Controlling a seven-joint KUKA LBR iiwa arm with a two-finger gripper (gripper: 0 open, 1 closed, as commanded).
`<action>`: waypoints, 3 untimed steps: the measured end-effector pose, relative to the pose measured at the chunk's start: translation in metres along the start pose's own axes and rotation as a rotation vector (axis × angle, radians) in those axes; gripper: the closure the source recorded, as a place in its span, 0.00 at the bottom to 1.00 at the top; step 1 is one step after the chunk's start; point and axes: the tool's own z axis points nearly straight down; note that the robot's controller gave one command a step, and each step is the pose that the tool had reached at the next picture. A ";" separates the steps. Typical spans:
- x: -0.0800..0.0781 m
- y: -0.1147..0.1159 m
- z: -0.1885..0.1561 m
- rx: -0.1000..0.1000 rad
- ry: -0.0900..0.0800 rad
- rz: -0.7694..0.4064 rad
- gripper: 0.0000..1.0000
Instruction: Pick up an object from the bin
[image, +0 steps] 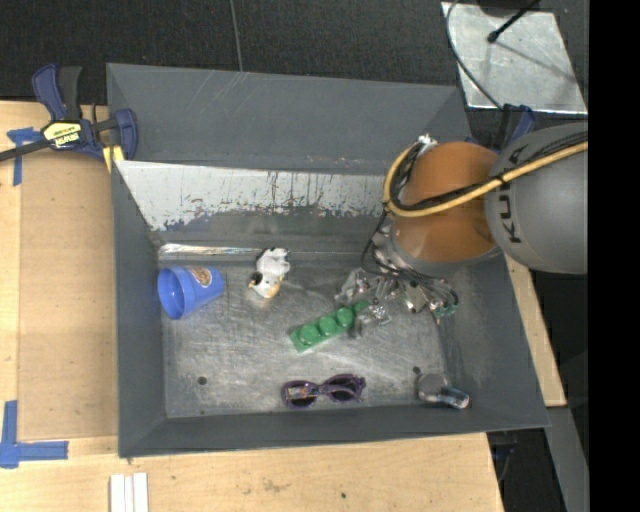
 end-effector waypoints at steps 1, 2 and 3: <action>0.000 -0.003 -0.041 -0.004 0.009 0.022 1.00; -0.024 0.002 -0.064 0.006 -0.012 0.037 1.00; -0.002 0.013 -0.073 -0.006 0.015 0.032 1.00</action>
Offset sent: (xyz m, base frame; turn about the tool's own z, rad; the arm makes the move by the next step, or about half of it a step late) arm 0.0430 0.0403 -0.0101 0.0506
